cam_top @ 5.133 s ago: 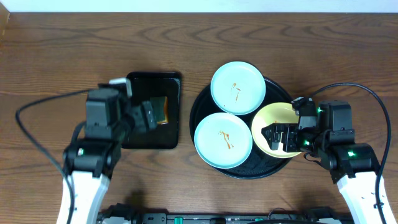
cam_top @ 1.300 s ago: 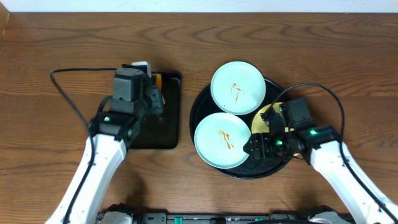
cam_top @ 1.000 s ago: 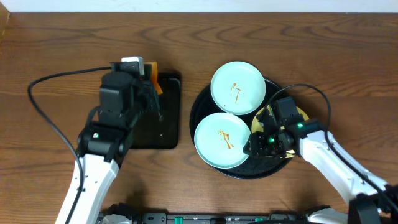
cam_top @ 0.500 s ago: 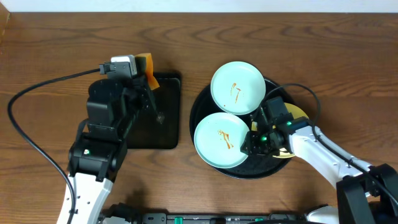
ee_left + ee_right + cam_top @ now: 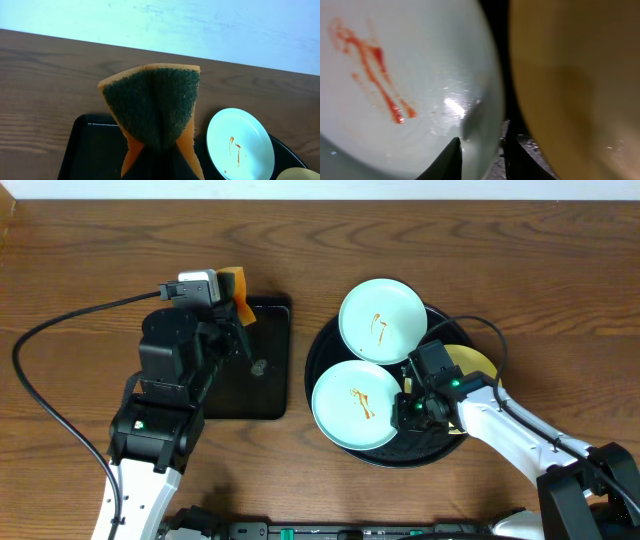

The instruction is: Clean dirty plates on tray and stack at the side

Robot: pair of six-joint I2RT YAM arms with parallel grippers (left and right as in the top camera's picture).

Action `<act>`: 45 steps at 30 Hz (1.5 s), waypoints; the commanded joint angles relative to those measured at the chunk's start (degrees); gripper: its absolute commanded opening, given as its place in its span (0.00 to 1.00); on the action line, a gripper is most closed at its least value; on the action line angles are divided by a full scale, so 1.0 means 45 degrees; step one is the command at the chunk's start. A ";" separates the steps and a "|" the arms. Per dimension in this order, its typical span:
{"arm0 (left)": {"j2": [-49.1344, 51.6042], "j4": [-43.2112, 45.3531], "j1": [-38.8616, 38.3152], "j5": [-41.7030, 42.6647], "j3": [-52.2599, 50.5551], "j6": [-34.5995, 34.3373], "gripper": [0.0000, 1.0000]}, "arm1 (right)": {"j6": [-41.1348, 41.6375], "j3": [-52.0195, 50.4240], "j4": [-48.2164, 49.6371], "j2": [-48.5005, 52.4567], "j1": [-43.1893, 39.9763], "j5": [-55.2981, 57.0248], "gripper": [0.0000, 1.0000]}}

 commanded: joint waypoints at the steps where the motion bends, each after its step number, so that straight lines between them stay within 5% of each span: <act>1: -0.0160 -0.0044 -0.0044 -0.0107 0.0369 0.0068 0.07 | 0.0510 -0.0296 0.0180 0.0024 0.0146 0.0442 0.25; 12: -0.0092 -0.0534 -0.0044 -0.0112 0.0364 0.0068 0.07 | 0.0733 -0.0670 0.0816 0.0024 0.0180 0.0437 0.01; 45: 0.0525 -0.0534 -0.0044 -0.0107 0.0364 0.0068 0.07 | 0.0729 -0.0670 0.0840 0.0024 0.0180 0.0437 0.01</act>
